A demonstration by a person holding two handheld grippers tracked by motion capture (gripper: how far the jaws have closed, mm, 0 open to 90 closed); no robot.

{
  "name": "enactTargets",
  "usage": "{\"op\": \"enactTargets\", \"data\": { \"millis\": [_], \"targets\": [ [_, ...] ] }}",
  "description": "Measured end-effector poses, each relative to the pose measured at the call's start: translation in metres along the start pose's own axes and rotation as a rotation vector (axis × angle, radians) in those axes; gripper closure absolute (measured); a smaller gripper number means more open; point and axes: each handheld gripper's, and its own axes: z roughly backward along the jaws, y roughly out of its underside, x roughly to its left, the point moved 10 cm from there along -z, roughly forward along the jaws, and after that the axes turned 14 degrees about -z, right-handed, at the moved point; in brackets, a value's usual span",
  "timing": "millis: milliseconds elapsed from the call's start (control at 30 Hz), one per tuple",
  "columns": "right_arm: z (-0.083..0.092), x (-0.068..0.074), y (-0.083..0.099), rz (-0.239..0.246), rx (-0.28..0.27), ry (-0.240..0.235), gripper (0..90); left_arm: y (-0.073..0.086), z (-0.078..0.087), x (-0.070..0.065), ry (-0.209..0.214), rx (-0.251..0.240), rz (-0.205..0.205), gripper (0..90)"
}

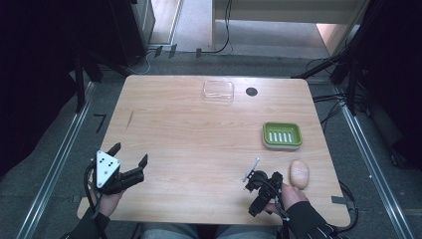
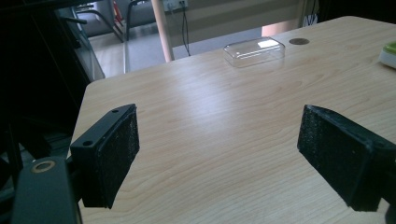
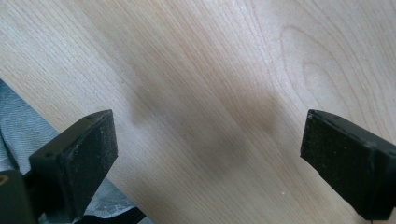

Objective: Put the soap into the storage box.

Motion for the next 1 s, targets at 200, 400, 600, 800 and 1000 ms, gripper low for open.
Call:
{"op": "enactTargets", "data": {
  "millis": [200,400,600,800,1000],
  "targets": [
    [0.002,0.001,0.001,0.001,-0.006,-0.003,4.4,-0.001,0.0,-0.002,0.008,-0.003,-0.003,13.3],
    [0.004,-0.002,-0.001,-0.011,-0.018,-0.001,4.4,0.001,0.0,0.0,0.004,0.001,0.002,13.3],
    [0.006,-0.007,-0.001,-0.041,-0.034,0.008,3.6,0.001,-0.001,0.0,0.004,0.001,0.0,13.3],
    [0.009,-0.012,0.0,-0.057,-0.052,0.002,3.5,0.0,-0.001,-0.002,0.011,0.004,-0.007,13.3],
    [0.012,-0.017,0.001,-0.076,-0.073,-0.001,3.7,-0.001,-0.002,-0.003,0.017,0.002,-0.009,13.3]
  ]
}}
